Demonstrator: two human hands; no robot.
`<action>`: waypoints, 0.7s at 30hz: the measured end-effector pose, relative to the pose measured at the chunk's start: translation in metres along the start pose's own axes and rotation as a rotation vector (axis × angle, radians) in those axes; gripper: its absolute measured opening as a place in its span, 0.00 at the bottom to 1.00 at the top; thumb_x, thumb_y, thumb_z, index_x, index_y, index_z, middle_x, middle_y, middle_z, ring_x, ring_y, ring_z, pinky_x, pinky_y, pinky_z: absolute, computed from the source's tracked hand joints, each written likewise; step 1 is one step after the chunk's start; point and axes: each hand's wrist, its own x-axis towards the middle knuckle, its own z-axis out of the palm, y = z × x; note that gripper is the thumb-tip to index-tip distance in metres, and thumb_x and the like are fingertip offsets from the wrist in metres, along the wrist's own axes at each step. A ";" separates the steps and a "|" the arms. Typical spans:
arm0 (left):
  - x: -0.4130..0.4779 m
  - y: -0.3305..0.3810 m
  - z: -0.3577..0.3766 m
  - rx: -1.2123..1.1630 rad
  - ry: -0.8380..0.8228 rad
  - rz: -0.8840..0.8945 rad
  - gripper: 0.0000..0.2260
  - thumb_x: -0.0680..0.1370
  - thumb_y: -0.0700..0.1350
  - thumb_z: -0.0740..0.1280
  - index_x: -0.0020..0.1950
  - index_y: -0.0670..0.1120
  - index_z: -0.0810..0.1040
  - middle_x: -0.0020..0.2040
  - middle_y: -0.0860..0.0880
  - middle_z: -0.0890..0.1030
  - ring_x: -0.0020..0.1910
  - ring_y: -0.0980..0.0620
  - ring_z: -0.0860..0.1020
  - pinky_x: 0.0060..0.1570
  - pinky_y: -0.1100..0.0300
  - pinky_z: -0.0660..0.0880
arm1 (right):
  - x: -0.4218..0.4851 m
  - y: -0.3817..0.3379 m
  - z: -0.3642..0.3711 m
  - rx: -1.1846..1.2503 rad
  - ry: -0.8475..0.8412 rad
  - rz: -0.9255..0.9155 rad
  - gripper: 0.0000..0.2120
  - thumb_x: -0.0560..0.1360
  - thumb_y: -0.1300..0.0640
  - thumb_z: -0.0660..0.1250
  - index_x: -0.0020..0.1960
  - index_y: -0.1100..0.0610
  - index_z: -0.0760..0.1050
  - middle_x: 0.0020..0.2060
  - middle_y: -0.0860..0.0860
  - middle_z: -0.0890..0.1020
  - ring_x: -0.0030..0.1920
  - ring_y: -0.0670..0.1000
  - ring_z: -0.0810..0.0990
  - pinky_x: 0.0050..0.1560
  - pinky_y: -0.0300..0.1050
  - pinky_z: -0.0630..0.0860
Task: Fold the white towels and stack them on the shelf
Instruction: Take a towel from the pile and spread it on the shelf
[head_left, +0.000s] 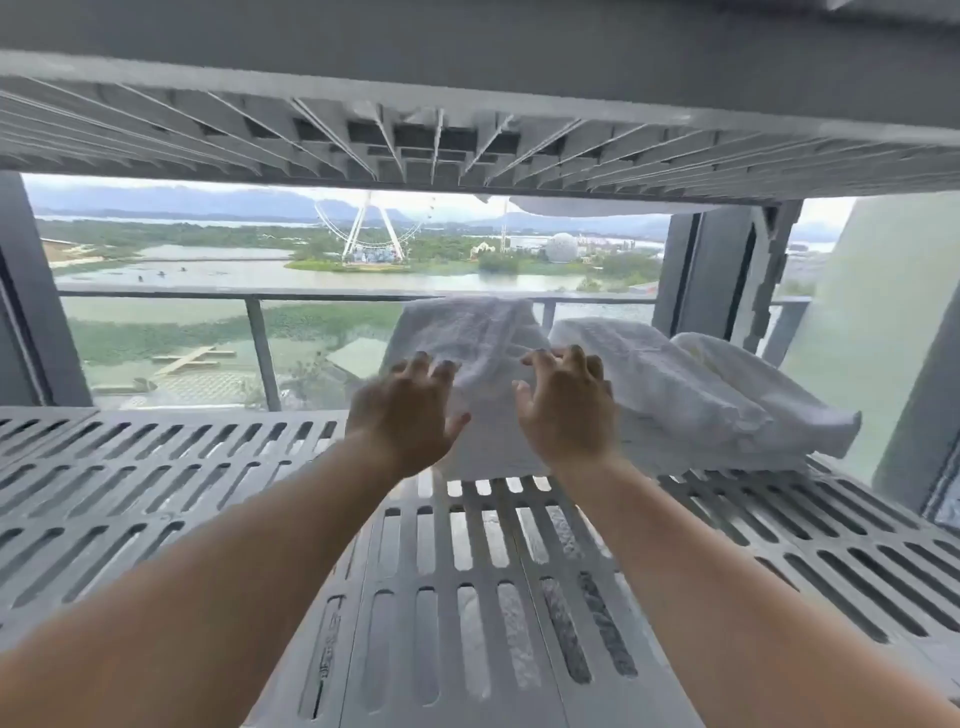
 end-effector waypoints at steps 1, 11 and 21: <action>0.004 -0.002 0.001 -0.013 -0.016 0.019 0.27 0.79 0.61 0.62 0.75 0.52 0.65 0.73 0.46 0.70 0.68 0.42 0.72 0.55 0.44 0.78 | 0.003 0.000 0.003 -0.004 -0.020 0.018 0.16 0.80 0.48 0.63 0.66 0.50 0.75 0.62 0.56 0.76 0.62 0.58 0.73 0.61 0.54 0.72; 0.020 -0.002 0.012 -0.068 0.018 0.112 0.13 0.84 0.52 0.59 0.65 0.50 0.76 0.63 0.47 0.78 0.52 0.41 0.82 0.42 0.51 0.76 | 0.025 0.008 0.015 0.020 -0.136 0.137 0.18 0.79 0.59 0.60 0.68 0.55 0.74 0.60 0.59 0.77 0.61 0.61 0.75 0.59 0.53 0.76; 0.016 0.007 0.017 -0.211 -0.051 -0.056 0.18 0.82 0.57 0.60 0.72 0.56 0.72 0.70 0.50 0.74 0.62 0.43 0.78 0.55 0.45 0.78 | 0.024 0.020 0.025 0.121 -0.065 0.088 0.11 0.78 0.62 0.62 0.55 0.57 0.80 0.52 0.56 0.80 0.57 0.60 0.77 0.55 0.52 0.72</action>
